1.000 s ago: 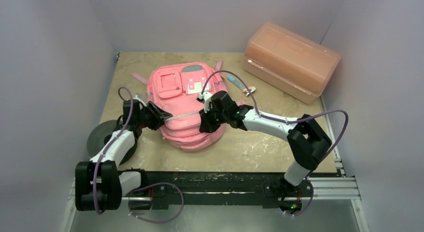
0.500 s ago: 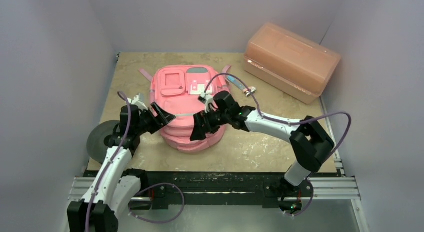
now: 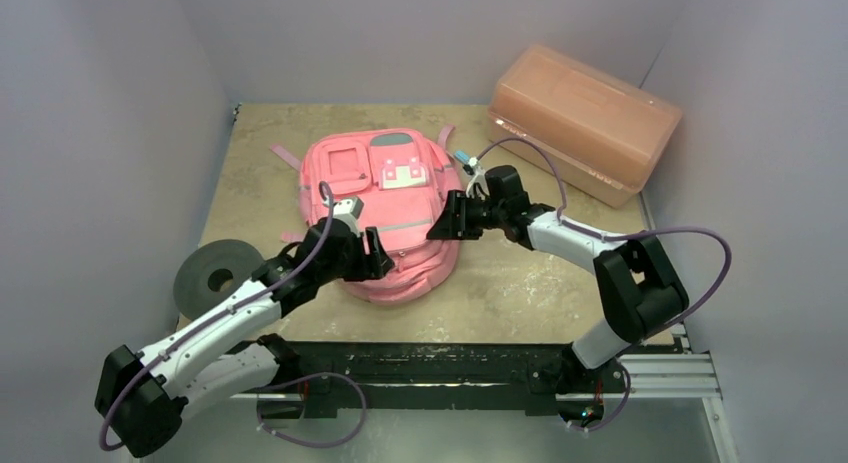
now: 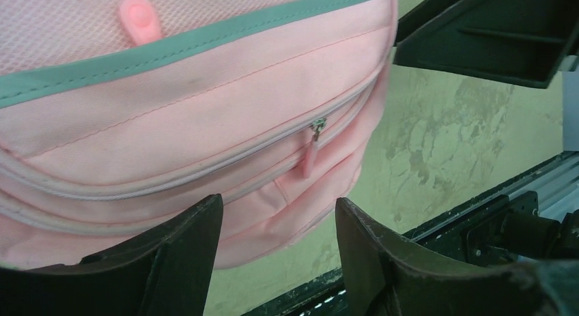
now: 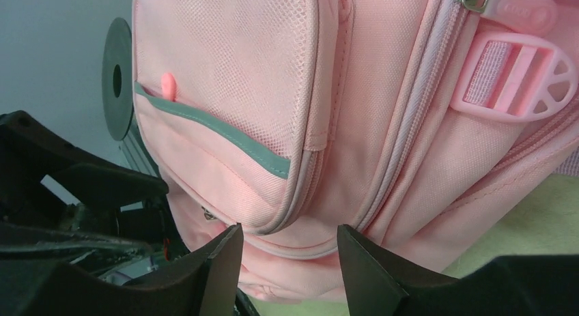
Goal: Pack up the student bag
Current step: Unzip the student bag at the center of the board.
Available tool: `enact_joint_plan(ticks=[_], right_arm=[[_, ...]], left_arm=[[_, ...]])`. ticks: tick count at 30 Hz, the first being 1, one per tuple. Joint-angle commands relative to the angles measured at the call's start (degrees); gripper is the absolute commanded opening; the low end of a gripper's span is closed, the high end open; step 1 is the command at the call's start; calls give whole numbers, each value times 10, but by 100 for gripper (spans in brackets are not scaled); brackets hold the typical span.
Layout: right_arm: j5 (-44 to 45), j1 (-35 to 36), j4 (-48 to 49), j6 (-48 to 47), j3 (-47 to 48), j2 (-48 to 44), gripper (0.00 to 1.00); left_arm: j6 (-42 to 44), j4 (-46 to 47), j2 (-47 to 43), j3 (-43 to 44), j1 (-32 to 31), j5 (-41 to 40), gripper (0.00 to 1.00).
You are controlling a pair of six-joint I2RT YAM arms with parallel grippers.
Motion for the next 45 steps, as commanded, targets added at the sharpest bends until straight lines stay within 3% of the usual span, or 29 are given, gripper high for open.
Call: enact_joint_plan(ticks=[1,8,18,21,26,27,29,34,37,41,45], right_arm=[[-18,5,44,6,7,16,55],[-21,4,75,25,12,33,55],[-4,2,87,25,30,38,45],[-1,2,99,28,41,56,37],[4,2,139,48,58,101,14],[4,2,147,54,63,110,9],[5,-4,148,59,87,132,1],[-6,-41,125,47,159,181,0],[-15,-57,81,17,222,216,0],[-28,-63,7,-34,306,268,0],[-23,-63,-40,-69,366,300,0]], left_arm=[[7,20,38,56,-57,-90,61],[14,18,156,124,-126,-160,55],[0,-71,268,195,-144,-228,28],[-13,-110,274,191,-143,-254,19],[-55,-201,237,161,-138,-330,0],[-62,-216,224,151,-133,-338,0],[-74,-235,196,128,-109,-335,0],[-62,-242,96,72,15,-272,0],[-42,-239,59,82,79,-235,0],[-17,-224,63,91,193,-157,0],[14,-205,127,113,271,-89,0]])
